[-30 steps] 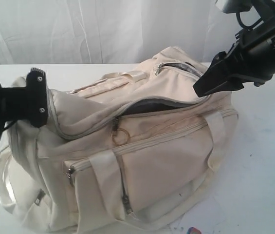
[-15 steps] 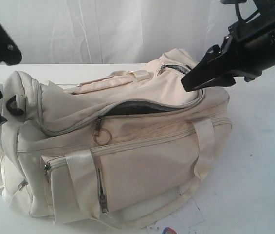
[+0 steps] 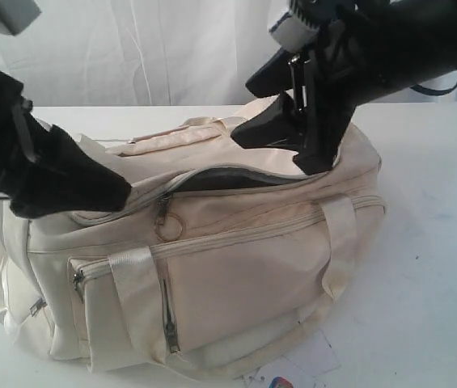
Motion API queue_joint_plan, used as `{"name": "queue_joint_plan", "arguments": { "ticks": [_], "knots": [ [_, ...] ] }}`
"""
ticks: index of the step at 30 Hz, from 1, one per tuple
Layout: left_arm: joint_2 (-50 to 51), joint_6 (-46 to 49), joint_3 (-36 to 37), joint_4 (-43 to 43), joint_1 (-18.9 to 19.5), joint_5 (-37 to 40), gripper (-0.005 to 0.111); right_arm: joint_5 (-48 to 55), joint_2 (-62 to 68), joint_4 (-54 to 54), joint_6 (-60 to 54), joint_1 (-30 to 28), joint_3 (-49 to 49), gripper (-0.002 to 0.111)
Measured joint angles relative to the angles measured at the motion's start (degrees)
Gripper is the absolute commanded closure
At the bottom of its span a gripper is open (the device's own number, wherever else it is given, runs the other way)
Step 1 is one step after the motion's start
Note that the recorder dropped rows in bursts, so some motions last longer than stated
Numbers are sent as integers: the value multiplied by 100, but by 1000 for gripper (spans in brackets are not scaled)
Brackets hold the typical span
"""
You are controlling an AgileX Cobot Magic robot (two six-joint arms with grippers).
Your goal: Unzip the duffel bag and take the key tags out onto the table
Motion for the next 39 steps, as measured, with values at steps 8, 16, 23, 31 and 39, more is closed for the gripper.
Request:
{"name": "queue_joint_plan", "arguments": {
  "ticks": [8,16,23,31,39],
  "knots": [
    [447,808,878,-1604,0,-1384,45,-531,655,-605,-27,249,0,42],
    [1115,893,882,-1729,0,-1381,45,-320,938,-659,-27,249,0,42],
    [1387,902,882,-1720,0,-1697,45,23,738,-659,-27,249,0,42],
    [1511,902,882,-1720,0,-1949,45,286,729,-659,-27,249,0,42],
    [1805,904,882,-1881,-124,-2064,45,253,729,-659,-27,249,0,42]
  ]
}}
